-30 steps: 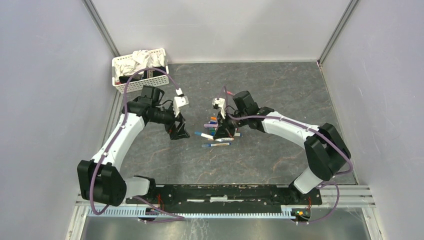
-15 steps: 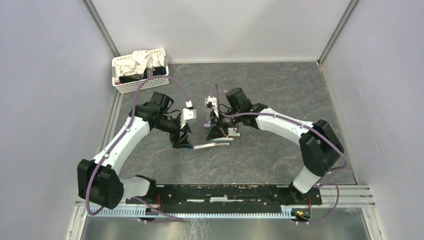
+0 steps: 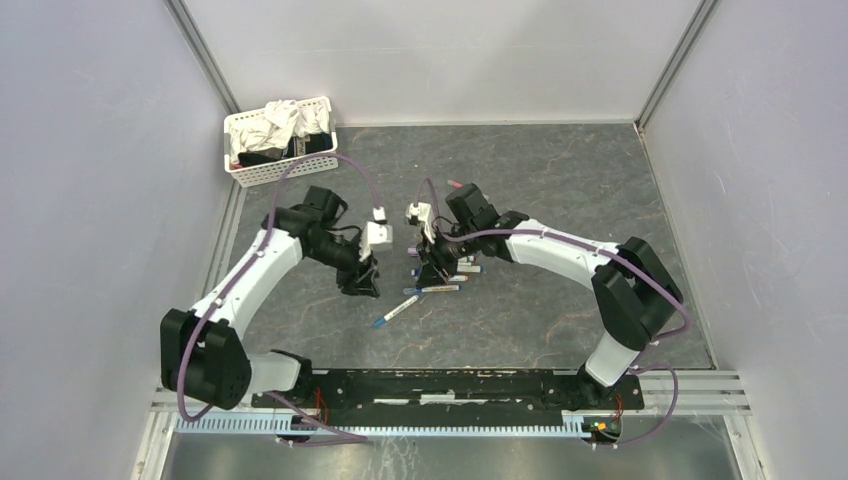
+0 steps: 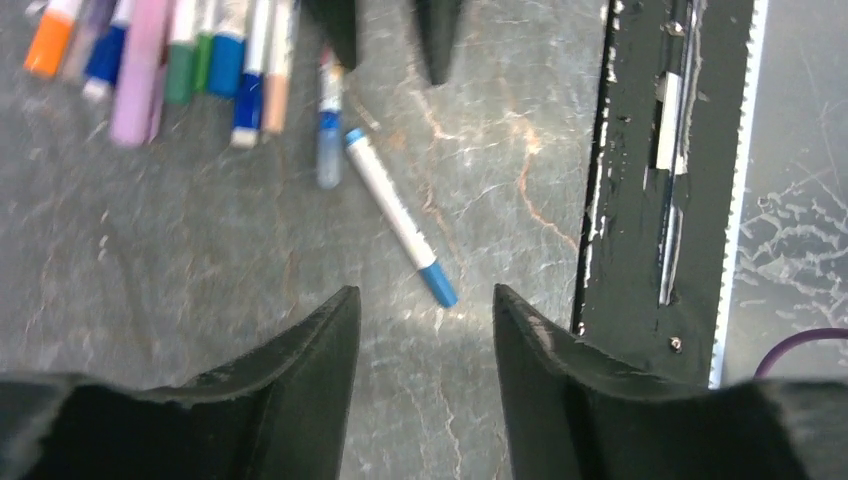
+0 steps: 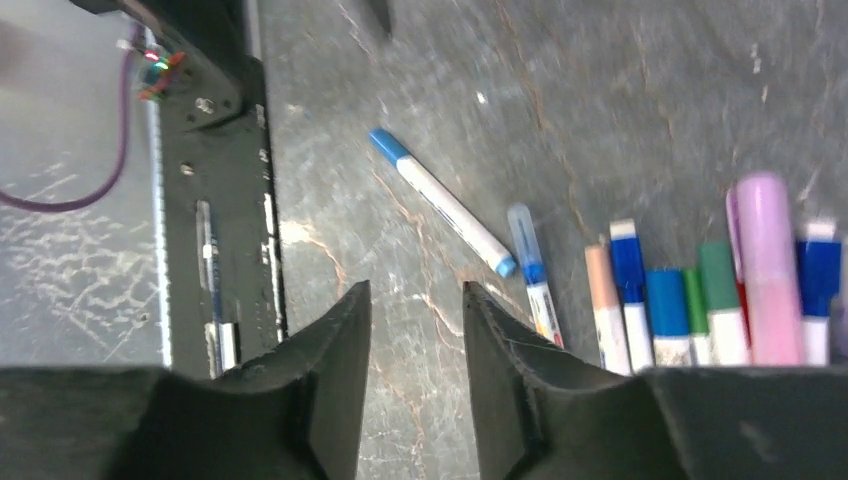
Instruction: Open the pen caps
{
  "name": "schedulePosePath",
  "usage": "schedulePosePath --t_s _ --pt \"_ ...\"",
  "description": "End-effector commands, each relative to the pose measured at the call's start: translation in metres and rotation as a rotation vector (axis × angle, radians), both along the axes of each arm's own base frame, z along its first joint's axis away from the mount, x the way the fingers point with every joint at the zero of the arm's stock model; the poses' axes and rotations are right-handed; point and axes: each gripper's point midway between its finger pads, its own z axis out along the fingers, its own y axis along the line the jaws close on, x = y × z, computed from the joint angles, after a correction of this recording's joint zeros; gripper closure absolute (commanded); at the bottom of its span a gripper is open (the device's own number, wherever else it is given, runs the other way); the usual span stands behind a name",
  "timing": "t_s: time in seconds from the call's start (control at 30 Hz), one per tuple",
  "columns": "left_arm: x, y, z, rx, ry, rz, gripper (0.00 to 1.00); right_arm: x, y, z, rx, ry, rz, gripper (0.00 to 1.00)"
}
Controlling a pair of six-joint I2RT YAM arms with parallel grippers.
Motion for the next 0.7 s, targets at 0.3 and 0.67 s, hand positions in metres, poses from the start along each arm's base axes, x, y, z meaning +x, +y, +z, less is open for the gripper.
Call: schedulePosePath --t_s 0.3,0.67 --pt "0.069 0.085 0.043 -0.234 0.155 0.422 0.0 -0.018 0.03 -0.012 0.094 -0.561 0.177 0.22" --pt "0.089 0.111 0.064 -0.155 0.031 0.664 0.0 -0.021 0.078 -0.054 0.006 -0.644 0.399 0.25"
